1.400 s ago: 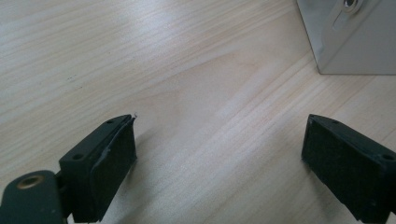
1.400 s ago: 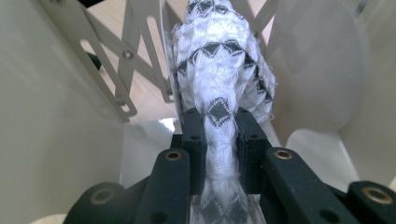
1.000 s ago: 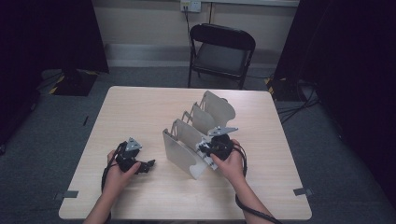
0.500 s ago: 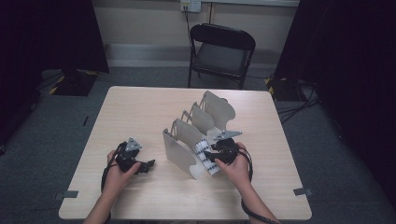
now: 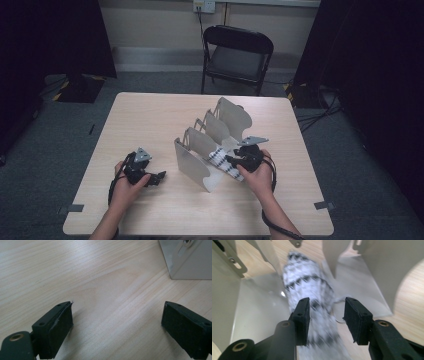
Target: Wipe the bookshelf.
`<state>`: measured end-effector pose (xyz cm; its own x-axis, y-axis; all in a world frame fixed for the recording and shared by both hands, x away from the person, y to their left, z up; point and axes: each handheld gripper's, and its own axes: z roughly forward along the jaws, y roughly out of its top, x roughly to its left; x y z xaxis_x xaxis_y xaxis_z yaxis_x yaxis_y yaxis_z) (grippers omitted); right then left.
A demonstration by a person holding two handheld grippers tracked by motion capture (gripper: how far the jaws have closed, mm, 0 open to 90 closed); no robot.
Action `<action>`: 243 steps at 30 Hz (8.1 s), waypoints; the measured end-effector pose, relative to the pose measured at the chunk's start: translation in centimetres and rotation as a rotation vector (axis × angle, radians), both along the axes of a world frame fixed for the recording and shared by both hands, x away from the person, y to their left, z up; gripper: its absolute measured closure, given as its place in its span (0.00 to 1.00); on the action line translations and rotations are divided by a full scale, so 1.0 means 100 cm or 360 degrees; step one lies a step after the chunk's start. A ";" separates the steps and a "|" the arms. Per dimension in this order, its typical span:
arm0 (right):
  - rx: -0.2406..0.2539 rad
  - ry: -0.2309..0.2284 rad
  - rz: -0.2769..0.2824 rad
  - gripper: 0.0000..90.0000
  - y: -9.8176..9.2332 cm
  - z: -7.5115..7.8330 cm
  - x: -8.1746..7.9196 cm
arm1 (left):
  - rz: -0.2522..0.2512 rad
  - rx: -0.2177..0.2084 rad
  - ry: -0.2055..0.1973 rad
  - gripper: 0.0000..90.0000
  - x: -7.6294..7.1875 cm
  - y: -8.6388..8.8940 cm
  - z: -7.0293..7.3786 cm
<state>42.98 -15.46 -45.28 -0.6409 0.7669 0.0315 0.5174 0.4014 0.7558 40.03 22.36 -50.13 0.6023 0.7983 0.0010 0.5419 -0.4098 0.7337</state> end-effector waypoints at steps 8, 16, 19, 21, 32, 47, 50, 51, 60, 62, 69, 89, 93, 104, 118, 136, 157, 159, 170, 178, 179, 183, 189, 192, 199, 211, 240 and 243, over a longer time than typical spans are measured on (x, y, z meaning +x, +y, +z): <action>0.0003 0.0060 0.0022 0.83 0.022 -0.024 0.010 | -0.0006 0.0005 -0.0005 0.11 0.000 0.000 0.000; 0.0046 0.0054 0.0072 0.90 0.018 0.002 0.007 | -0.0005 0.0005 -0.0005 0.11 0.000 0.000 0.000; 0.0117 -0.0022 0.0112 0.90 0.015 0.034 0.003 | -0.0005 0.0005 -0.0006 0.11 0.000 0.000 0.000; 0.0122 -0.0048 0.0127 0.90 0.015 0.042 0.002 | -0.0004 0.0005 -0.0005 0.11 0.000 0.000 0.000; 0.0142 -0.0149 0.0262 0.90 0.034 0.087 0.011 | -0.0005 0.0005 -0.0005 0.11 0.000 0.000 0.000; 0.0119 0.0073 0.0235 0.90 0.023 0.003 0.007 | -0.0004 0.0006 -0.0005 0.11 0.000 0.000 0.000; 0.0062 0.0098 0.0217 0.89 0.021 -0.010 0.003 | -0.0005 0.0008 -0.0004 0.11 0.000 0.001 0.000; 0.0032 0.0100 0.0215 0.89 0.020 -0.014 0.002 | -0.0005 0.0005 -0.0005 0.11 0.000 0.000 0.000; -0.0007 0.0079 0.0079 0.89 -0.012 -0.016 -0.006 | -0.0005 0.0005 -0.0005 0.11 0.000 0.000 0.000; -0.0014 0.0068 0.0036 0.89 -0.021 -0.015 -0.008 | -0.0005 0.0004 -0.0005 0.11 0.000 0.000 0.000; -0.0027 0.0051 -0.0147 0.89 -0.054 -0.011 -0.011 | -0.0005 0.0005 -0.0005 0.11 0.000 0.000 0.000; -0.0092 0.0021 -0.0146 0.80 -0.021 -0.014 0.030 | -0.0005 0.0005 -0.0005 0.11 0.000 0.000 0.000; -0.0101 0.0005 -0.0160 0.70 -0.023 -0.010 0.026 | -0.0009 0.0005 0.0000 0.11 0.000 0.001 0.000; -0.0235 -0.0059 -0.0121 0.64 -0.049 -0.003 -0.016 | -0.0005 0.0005 -0.0005 0.11 0.000 0.000 0.000; -0.0095 -0.0016 -0.0251 0.85 -0.043 -0.028 0.008 | -0.0006 0.0005 -0.0004 0.11 0.000 0.001 0.000; -0.0052 -0.0076 -0.0165 0.56 -0.032 -0.017 0.019 | -0.0005 -0.0003 0.0003 0.11 0.000 0.001 0.000; -0.0050 0.0022 -0.0372 0.89 -0.036 -0.025 0.020 | -0.0012 0.0004 0.0000 0.11 0.000 0.001 0.000; -0.0029 0.0025 -0.0403 0.89 -0.042 -0.022 0.016 | -0.0010 0.0000 0.0001 0.11 0.000 0.001 0.000; 0.0057 -0.0067 -0.0434 0.89 -0.049 0.007 0.009 | -0.0008 0.0008 0.0005 0.11 0.001 0.001 0.000; 0.0097 -0.0127 -0.0282 0.73 -0.022 0.014 0.024 | -0.0006 0.0003 0.0004 0.11 0.001 0.001 0.000; 0.0096 -0.0100 -0.0265 0.68 -0.019 0.011 0.027 | -0.0006 -0.0001 0.0005 0.11 0.001 0.000 0.000; 0.0085 -0.0071 -0.0237 0.62 -0.018 -0.004 0.023 | -0.0011 0.0007 0.0003 0.10 0.002 0.001 0.000; 0.0079 -0.0001 -0.0214 0.59 -0.038 -0.017 0.008 | -0.0008 0.0008 0.0001 0.10 0.002 0.000 0.000; 0.0076 0.0002 -0.0196 0.58 -0.039 -0.021 0.005 | -0.0007 0.0009 0.0002 0.10 0.002 0.000 0.000; -0.0122 -0.0003 -0.0120 0.78 -0.029 -0.032 0.010 | -0.0008 0.0010 0.0003 0.10 0.002 0.000 0.000; -0.0184 -0.0052 -0.0186 0.74 -0.003 -0.031 0.037 | -0.0013 0.0005 0.0005 0.10 0.002 0.001 0.000; -0.0127 -0.0038 -0.0189 0.72 -0.005 -0.035 0.033 | -0.0012 0.0005 0.0005 0.10 0.002 0.001 0.000; -0.0145 -0.0037 -0.0181 0.72 -0.003 -0.035 0.037 | -0.0012 0.0005 0.0005 0.10 0.002 0.001 0.000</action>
<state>46.63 -15.71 -48.78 -0.5497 0.8335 -0.0553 0.5459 0.4086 0.7314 40.24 22.42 -50.11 0.6082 0.7938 0.0018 0.5412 -0.4163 0.7306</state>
